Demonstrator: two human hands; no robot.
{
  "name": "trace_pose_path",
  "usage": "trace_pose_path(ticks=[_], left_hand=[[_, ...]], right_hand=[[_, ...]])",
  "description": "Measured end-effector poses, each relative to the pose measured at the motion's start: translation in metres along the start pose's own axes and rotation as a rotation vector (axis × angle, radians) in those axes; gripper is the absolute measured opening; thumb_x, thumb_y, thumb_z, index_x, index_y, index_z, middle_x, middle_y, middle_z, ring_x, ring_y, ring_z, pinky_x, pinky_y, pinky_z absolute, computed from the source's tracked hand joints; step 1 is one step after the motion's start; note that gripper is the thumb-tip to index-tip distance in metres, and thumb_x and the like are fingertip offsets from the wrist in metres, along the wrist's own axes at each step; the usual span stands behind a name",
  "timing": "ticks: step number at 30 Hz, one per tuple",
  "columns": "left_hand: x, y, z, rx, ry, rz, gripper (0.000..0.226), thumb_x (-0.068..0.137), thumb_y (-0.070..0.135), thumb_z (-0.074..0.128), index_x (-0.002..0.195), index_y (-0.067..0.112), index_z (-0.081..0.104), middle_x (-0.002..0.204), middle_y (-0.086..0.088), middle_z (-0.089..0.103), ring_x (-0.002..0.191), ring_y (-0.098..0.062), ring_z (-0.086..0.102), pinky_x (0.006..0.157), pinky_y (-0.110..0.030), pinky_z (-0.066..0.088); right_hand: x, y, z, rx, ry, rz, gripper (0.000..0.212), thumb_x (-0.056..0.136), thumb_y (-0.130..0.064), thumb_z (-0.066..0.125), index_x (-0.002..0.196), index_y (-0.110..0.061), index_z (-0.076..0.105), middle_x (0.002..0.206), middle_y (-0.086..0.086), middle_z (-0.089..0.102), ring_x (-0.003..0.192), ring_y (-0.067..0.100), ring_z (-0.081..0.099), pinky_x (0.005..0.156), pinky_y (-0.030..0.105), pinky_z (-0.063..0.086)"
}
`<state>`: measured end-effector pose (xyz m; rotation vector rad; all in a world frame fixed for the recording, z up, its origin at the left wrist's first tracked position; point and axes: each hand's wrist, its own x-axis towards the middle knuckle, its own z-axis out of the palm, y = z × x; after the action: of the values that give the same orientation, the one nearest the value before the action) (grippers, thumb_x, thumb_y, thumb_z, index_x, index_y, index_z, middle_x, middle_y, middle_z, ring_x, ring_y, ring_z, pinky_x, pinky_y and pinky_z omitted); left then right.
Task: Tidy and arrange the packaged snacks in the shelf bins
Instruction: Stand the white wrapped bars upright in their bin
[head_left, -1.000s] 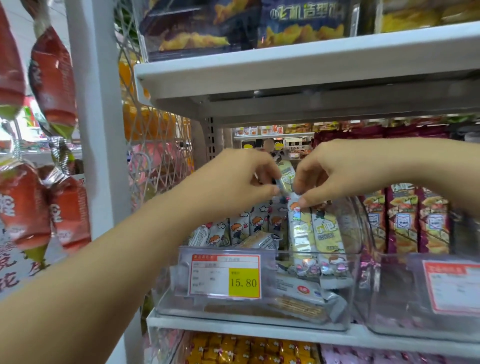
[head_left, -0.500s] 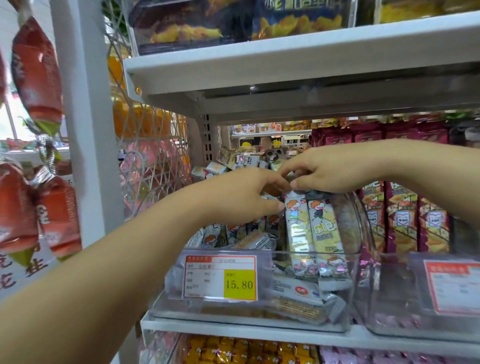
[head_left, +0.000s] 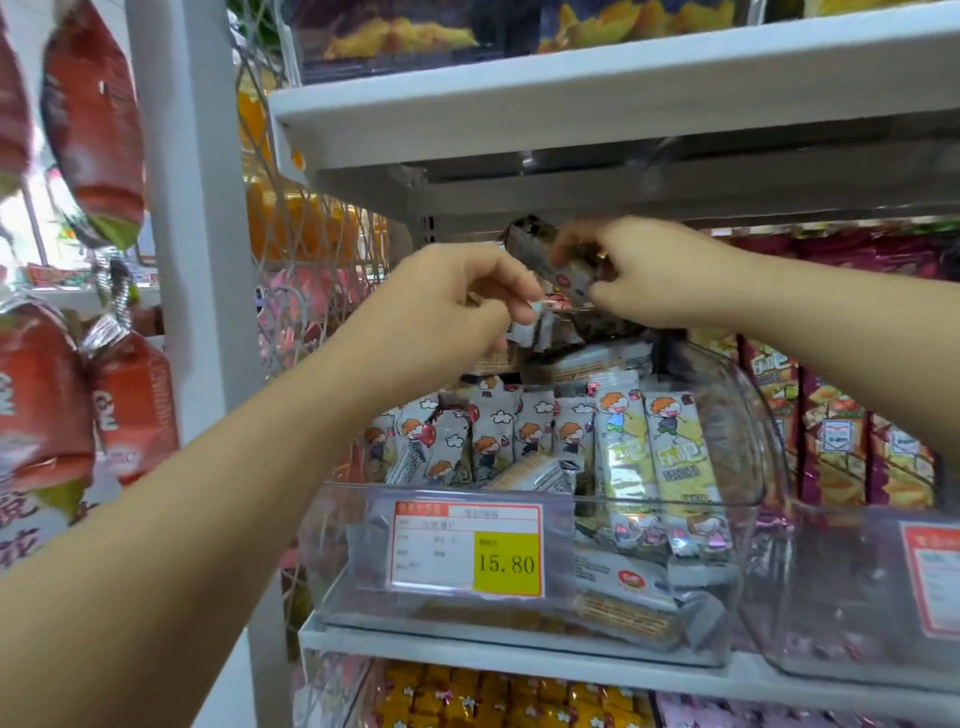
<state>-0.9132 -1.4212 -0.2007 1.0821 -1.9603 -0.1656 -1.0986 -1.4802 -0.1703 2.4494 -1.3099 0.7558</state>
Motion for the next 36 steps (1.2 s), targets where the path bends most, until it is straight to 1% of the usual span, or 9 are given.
trace_pose_path(ticks=[2, 4, 8, 11, 14, 21, 25, 29, 36], left_hand=[[-0.001, -0.003, -0.002, -0.004, 0.05, 0.02, 0.032, 0.091, 0.0, 0.049, 0.089, 0.027, 0.065, 0.084, 0.009, 0.069, 0.074, -0.01, 0.067, 0.057, -0.03, 0.057], [-0.002, -0.006, -0.004, -0.006, 0.081, 0.03, 0.032, 0.091, 0.001, 0.05, 0.087, 0.029, 0.065, 0.082, 0.01, 0.069, 0.074, -0.008, 0.065, 0.056, -0.022, 0.055], [-0.003, -0.011, -0.007, -0.011, 0.099, 0.025, 0.03, 0.091, 0.002, 0.051, 0.088, 0.028, 0.065, 0.081, 0.01, 0.069, 0.068, -0.007, 0.06, 0.053, -0.015, 0.048], [-0.003, -0.012, -0.007, -0.004, 0.104, 0.022, 0.027, 0.092, 0.004, 0.051, 0.089, 0.027, 0.066, 0.081, 0.011, 0.069, 0.074, -0.015, 0.063, 0.055, -0.016, 0.049], [-0.003, -0.012, -0.006, -0.012, 0.118, 0.024, 0.025, 0.093, 0.008, 0.053, 0.088, 0.029, 0.065, 0.081, 0.011, 0.069, 0.077, -0.02, 0.064, 0.055, -0.021, 0.051], [0.0, -0.011, -0.003, -0.021, 0.133, 0.044, 0.018, 0.092, 0.012, 0.054, 0.092, 0.026, 0.066, 0.086, 0.008, 0.069, 0.063, 0.0, 0.055, 0.05, -0.011, 0.045], [0.0, -0.011, -0.002, -0.007, 0.127, 0.048, 0.019, 0.092, 0.011, 0.055, 0.091, 0.027, 0.066, 0.088, 0.005, 0.069, 0.064, -0.006, 0.058, 0.052, -0.013, 0.047], [0.001, -0.01, 0.0, 0.017, 0.111, 0.044, 0.02, 0.092, 0.013, 0.055, 0.088, 0.03, 0.065, 0.088, 0.006, 0.068, 0.065, -0.001, 0.058, 0.056, -0.012, 0.048], [0.0, -0.008, 0.002, 0.065, 0.11, 0.057, 0.021, 0.092, 0.015, 0.055, 0.087, 0.032, 0.064, 0.086, 0.01, 0.067, 0.065, 0.0, 0.058, 0.06, -0.014, 0.049]], right_hand=[[0.009, 0.001, 0.002, 0.02, -0.017, 0.025, 0.037, 0.092, -0.009, 0.052, 0.123, -0.028, 0.051, 0.107, -0.003, 0.053, 0.081, 0.015, 0.05, 0.064, 0.026, 0.035], [0.018, 0.003, 0.003, 0.049, -0.062, 0.039, 0.036, 0.093, -0.008, 0.05, 0.121, -0.031, 0.052, 0.111, -0.004, 0.051, 0.075, 0.013, 0.054, 0.06, 0.026, 0.041], [0.029, 0.012, 0.009, 0.126, -0.182, 0.066, 0.033, 0.094, -0.006, 0.048, 0.103, -0.038, 0.05, 0.119, 0.0, 0.058, 0.089, 0.029, 0.063, 0.074, 0.041, 0.053], [0.029, 0.017, 0.011, 0.148, -0.222, 0.09, 0.03, 0.096, -0.007, 0.046, 0.103, -0.036, 0.048, 0.112, 0.004, 0.058, 0.083, 0.029, 0.058, 0.074, 0.042, 0.05], [0.028, 0.019, 0.011, 0.142, -0.244, 0.109, 0.029, 0.096, -0.009, 0.045, 0.108, -0.036, 0.044, 0.116, 0.005, 0.057, 0.099, 0.038, 0.059, 0.083, 0.048, 0.05], [0.027, 0.016, 0.009, 0.151, -0.29, 0.134, 0.035, 0.096, -0.016, 0.049, 0.123, -0.036, 0.042, 0.125, 0.002, 0.057, 0.108, 0.036, 0.059, 0.092, 0.049, 0.05], [0.022, 0.015, 0.005, 0.123, -0.263, 0.1, 0.038, 0.096, -0.029, 0.052, 0.132, -0.032, 0.043, 0.129, -0.005, 0.056, 0.105, 0.021, 0.06, 0.092, 0.039, 0.049], [0.016, 0.015, 0.002, 0.092, -0.225, 0.07, 0.042, 0.095, -0.038, 0.053, 0.134, -0.031, 0.041, 0.128, -0.005, 0.057, 0.104, 0.016, 0.057, 0.073, 0.02, 0.043], [0.009, 0.013, 0.002, 0.009, -0.267, 0.063, 0.056, 0.089, -0.041, 0.061, 0.139, -0.032, 0.038, 0.128, -0.002, 0.055, 0.099, 0.014, 0.052, 0.072, 0.023, 0.038]])
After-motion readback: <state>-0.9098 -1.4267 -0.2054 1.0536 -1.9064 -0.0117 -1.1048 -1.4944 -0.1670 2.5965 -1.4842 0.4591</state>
